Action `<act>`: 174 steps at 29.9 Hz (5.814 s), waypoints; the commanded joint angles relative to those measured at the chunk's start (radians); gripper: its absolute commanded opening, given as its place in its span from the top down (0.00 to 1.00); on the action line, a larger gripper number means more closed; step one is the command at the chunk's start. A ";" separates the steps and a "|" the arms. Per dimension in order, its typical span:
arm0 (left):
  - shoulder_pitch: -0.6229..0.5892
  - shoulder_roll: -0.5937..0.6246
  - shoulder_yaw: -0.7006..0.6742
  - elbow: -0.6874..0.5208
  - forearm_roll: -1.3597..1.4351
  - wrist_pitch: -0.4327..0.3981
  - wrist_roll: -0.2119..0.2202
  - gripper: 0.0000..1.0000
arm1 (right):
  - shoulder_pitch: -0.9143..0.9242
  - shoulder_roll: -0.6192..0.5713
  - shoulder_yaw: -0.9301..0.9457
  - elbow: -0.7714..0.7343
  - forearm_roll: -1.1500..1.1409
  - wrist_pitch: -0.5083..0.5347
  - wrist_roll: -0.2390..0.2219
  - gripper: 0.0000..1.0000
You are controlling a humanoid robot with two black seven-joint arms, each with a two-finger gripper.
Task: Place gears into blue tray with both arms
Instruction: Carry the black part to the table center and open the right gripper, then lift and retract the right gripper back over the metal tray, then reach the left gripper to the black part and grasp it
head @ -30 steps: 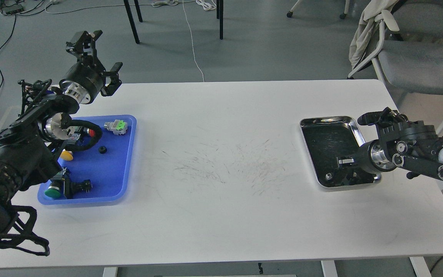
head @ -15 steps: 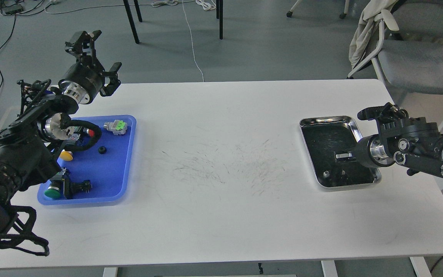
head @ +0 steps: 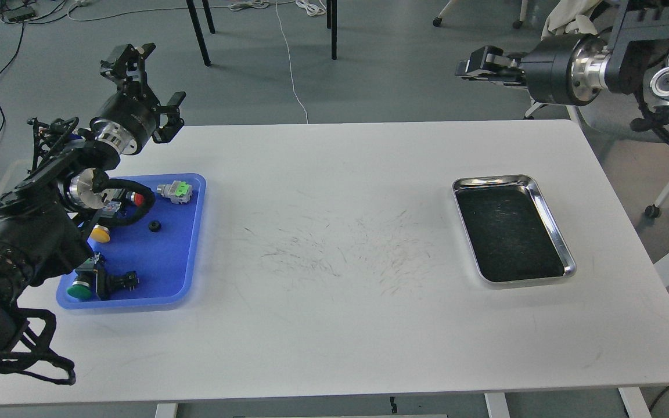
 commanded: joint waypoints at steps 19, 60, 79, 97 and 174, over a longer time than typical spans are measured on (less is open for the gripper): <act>0.001 -0.001 -0.001 0.001 -0.002 -0.002 -0.001 0.02 | -0.514 0.723 0.309 -0.610 0.002 -0.052 0.103 0.99; -0.008 0.002 -0.001 0.000 0.000 -0.003 -0.001 0.02 | -0.529 0.723 0.180 -0.427 0.166 -0.035 -0.168 0.27; 0.000 0.025 0.006 0.000 0.006 -0.002 0.009 0.02 | -0.528 0.723 0.536 -0.602 0.171 -0.035 -0.157 0.06; 0.000 0.280 0.137 -0.280 0.330 0.000 -0.004 0.02 | -0.756 0.476 1.183 -0.515 0.437 -0.008 -0.151 0.04; 0.386 0.134 0.336 -0.914 2.090 0.412 0.368 0.66 | -1.125 0.361 1.460 -0.568 0.723 0.289 -0.035 0.03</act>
